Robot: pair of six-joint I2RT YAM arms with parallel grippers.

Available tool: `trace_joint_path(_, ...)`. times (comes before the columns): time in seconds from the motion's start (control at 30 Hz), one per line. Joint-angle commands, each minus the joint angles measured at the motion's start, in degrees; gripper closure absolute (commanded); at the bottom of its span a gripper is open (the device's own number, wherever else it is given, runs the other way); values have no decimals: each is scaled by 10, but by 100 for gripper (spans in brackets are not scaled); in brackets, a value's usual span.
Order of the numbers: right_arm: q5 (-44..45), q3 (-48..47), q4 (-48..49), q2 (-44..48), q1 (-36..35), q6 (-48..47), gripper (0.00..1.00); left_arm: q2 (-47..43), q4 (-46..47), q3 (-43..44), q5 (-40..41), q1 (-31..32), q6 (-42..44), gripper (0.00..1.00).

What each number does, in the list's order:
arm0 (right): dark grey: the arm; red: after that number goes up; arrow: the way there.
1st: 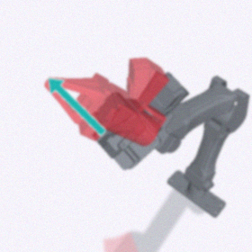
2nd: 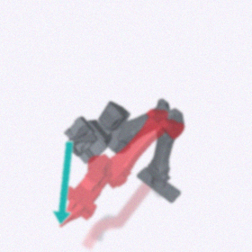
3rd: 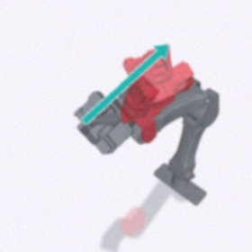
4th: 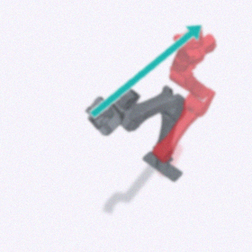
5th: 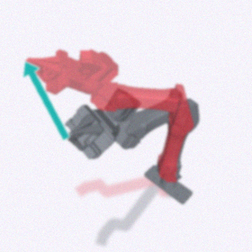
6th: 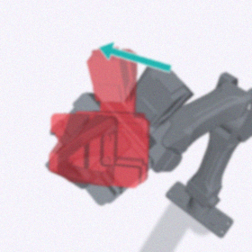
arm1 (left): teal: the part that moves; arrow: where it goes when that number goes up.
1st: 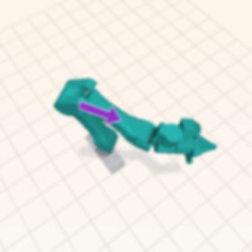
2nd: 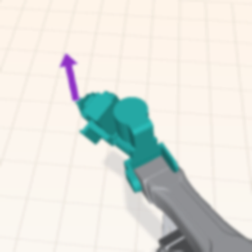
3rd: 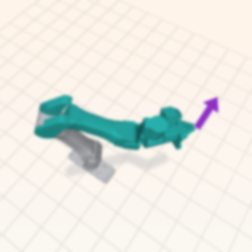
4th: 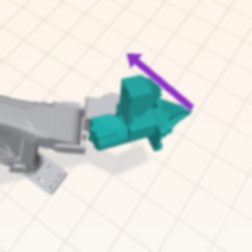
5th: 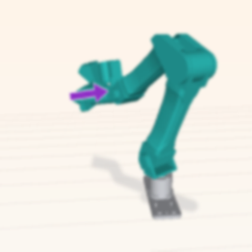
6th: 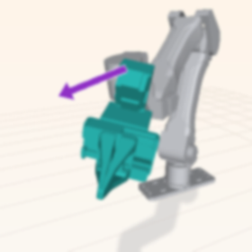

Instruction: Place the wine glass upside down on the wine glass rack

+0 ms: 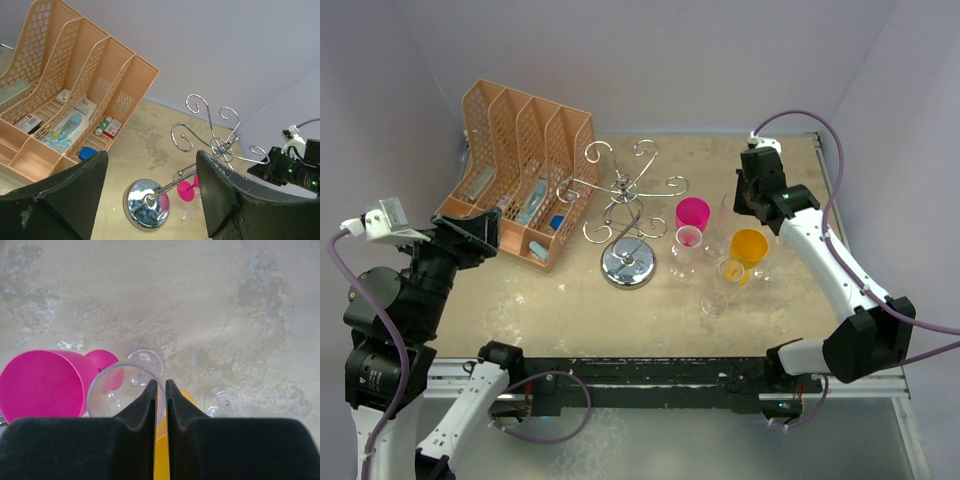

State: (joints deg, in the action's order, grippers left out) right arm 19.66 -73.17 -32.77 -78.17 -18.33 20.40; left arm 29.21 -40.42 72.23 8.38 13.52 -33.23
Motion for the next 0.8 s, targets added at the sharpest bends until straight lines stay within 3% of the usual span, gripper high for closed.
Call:
trace_joint_path(0.0,12,-16,5,13,0,-1,96,14,21,19,-3,-2,3,32)
trace_joint_path(0.03,12,-15,9,15,0,-3,100,15,24,18,-6,-2,1,32)
trace_joint_path(0.23,43,-32,24,36,0,-2,100,29,43,28,-41,-2,-16,32)
trace_joint_path(0.43,59,-24,118,128,0,7,100,57,91,35,-117,-2,-73,32)
trace_joint_path(0.63,38,58,264,259,0,42,100,126,201,40,-244,-3,-168,37)
trace_joint_path(0.77,18,91,329,327,0,83,100,153,300,25,-275,-3,-250,35)
